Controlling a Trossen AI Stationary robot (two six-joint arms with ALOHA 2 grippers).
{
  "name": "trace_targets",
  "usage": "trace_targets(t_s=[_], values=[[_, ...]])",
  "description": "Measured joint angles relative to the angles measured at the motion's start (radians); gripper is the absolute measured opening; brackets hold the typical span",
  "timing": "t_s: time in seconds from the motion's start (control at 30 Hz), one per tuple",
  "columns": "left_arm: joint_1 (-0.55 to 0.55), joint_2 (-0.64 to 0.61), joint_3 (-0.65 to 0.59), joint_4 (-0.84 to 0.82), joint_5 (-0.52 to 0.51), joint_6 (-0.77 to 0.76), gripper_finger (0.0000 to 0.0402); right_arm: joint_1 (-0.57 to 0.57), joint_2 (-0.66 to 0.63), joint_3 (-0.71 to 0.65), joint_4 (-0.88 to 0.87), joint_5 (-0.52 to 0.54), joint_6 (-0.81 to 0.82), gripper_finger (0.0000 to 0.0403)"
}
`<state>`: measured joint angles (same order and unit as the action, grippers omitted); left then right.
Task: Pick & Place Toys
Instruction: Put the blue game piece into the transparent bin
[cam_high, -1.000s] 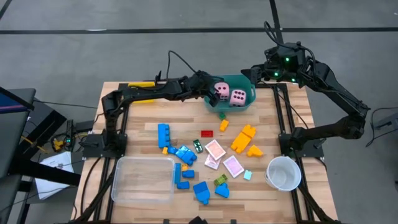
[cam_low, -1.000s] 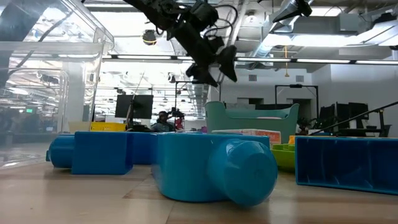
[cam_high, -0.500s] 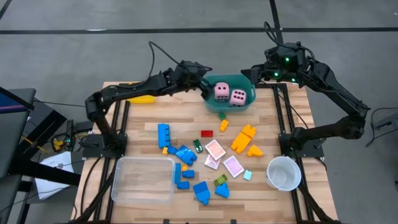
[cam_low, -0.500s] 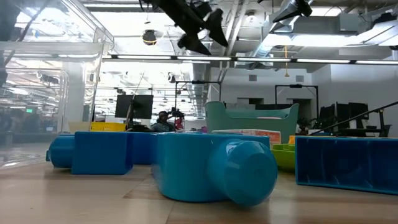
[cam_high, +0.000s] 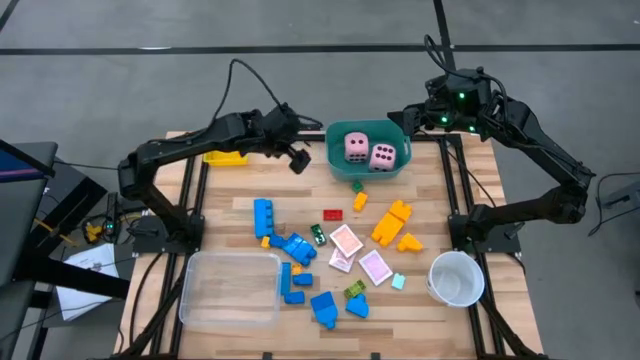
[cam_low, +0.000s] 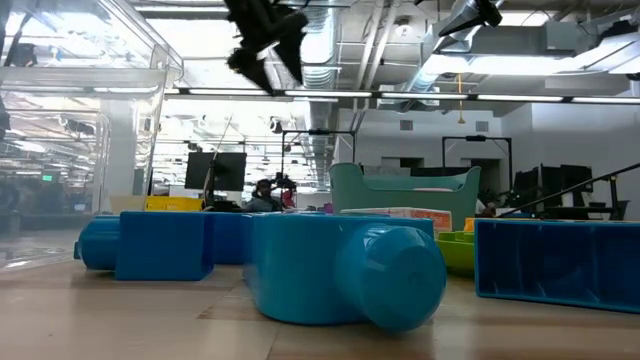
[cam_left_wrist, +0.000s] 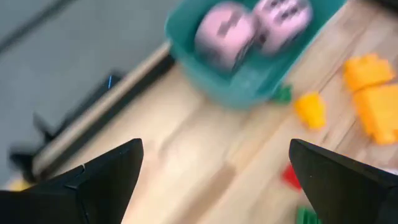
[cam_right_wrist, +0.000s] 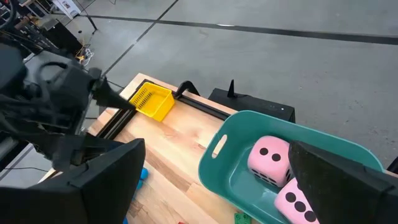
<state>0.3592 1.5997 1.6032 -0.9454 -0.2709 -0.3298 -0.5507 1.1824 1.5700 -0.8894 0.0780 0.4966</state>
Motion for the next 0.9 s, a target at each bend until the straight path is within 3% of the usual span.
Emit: trace_targets(t_s=[0.33, 0.5, 0.9], values=[[-0.001, -0.008, -0.066, -0.238, 0.047, -0.382, 0.0396, 0.0, 0.0, 0.0, -0.001, 0.0, 0.0, 0.0386], [-0.024, -0.009, -0.175, -0.252, 0.127, -0.494, 0.0396, 0.0, 0.0, 0.0, -0.02, 0.0, 0.0, 0.0386], [-0.129, -0.008, -0.416, -0.199, 0.147, -0.834, 0.0396, 0.0, 0.0, 0.0, -0.026, 0.0, 0.0, 0.0386]])
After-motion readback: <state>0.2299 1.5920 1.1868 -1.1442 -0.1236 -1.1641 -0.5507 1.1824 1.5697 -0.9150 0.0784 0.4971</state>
